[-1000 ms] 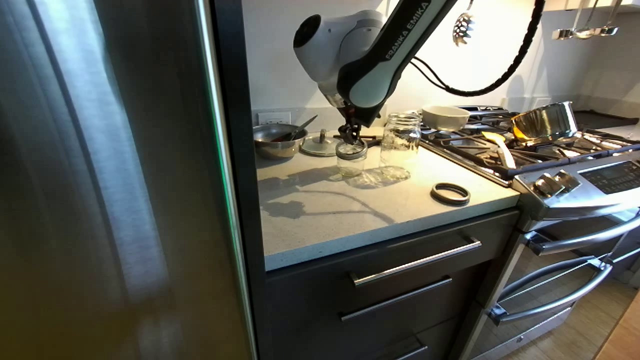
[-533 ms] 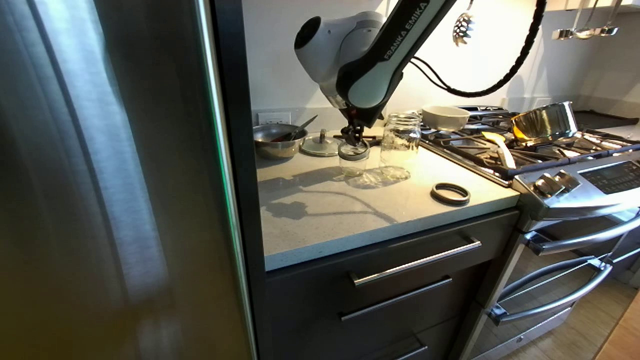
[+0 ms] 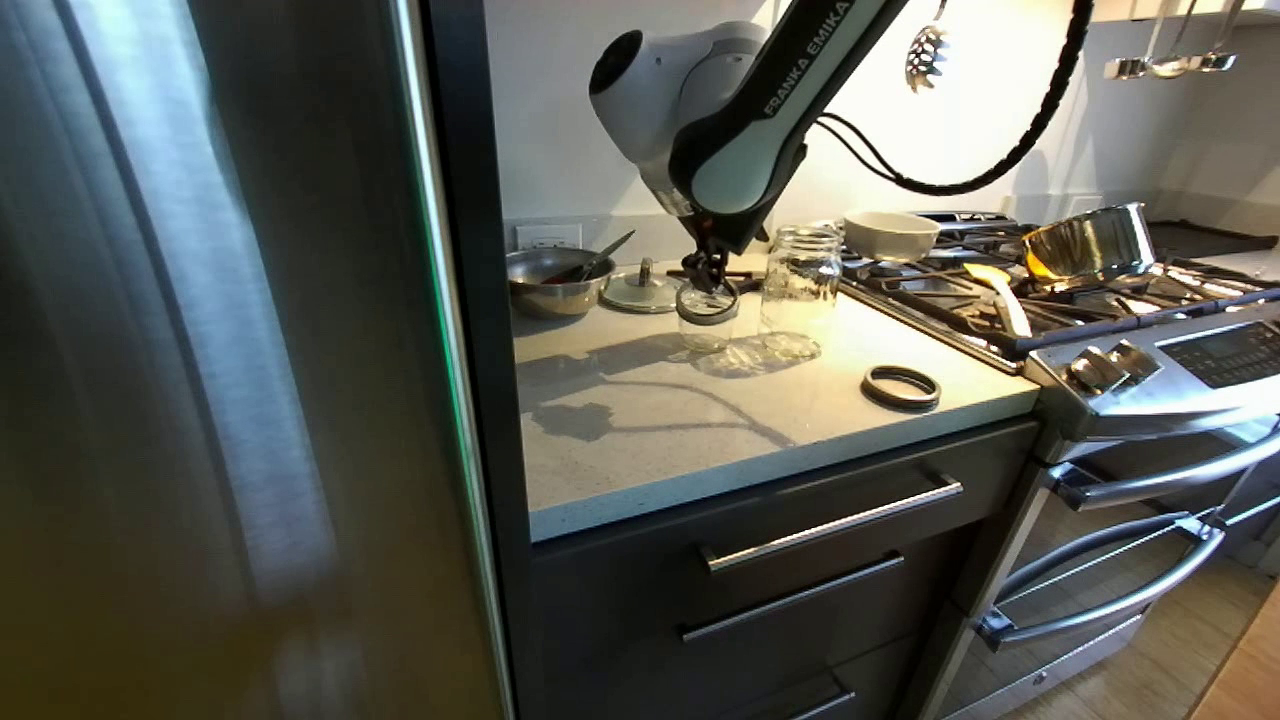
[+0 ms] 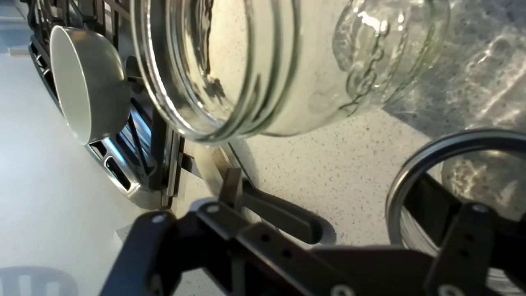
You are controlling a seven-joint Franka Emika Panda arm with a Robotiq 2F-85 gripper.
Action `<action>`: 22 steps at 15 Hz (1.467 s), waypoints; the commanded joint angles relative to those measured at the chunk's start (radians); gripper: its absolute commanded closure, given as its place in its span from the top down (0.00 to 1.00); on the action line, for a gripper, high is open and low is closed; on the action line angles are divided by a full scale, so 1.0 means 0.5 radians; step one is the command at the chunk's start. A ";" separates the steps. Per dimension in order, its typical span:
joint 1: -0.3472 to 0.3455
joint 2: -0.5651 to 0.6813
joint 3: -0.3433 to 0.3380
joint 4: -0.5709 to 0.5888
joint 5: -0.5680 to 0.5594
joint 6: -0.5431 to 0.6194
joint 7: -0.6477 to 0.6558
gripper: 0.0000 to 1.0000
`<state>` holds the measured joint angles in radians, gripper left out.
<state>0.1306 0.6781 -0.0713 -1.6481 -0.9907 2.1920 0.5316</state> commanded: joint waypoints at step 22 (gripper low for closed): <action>-0.045 -0.038 0.008 -0.037 0.104 -0.028 -0.161 1.00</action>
<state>0.1105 0.6779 -0.0799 -1.6330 -0.9720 2.1881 0.4898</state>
